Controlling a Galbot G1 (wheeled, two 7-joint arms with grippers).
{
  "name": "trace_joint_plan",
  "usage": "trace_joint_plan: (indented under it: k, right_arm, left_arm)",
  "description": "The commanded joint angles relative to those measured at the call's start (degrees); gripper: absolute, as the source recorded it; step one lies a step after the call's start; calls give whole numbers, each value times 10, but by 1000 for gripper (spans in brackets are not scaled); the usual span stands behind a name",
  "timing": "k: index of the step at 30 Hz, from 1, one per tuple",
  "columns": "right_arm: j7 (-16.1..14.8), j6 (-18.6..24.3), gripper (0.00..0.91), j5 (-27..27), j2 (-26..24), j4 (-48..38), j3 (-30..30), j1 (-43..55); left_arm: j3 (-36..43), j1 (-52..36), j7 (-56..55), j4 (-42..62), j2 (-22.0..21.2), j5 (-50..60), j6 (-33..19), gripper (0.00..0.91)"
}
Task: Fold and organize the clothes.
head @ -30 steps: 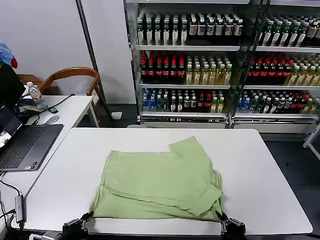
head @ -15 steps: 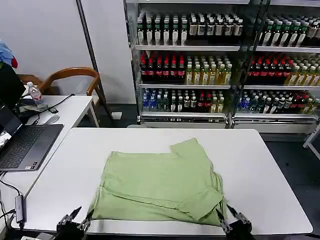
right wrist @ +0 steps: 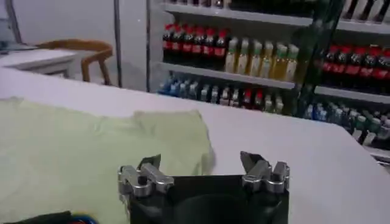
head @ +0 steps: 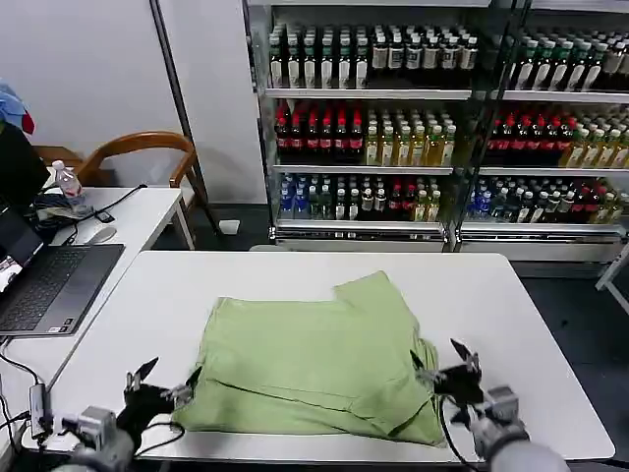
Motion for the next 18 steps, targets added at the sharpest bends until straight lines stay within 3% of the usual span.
trace_joint_plan:
  k: [1,18]
  right_arm:
    - [7,-37,907,52,59,-194,-108,266]
    - [-7,-2,907,19,175,-461,-179,432]
  left_arm:
    - [47,-163,12,111,11,-31,3,907]
    - [159,-346,56,291,4,-65,11,907]
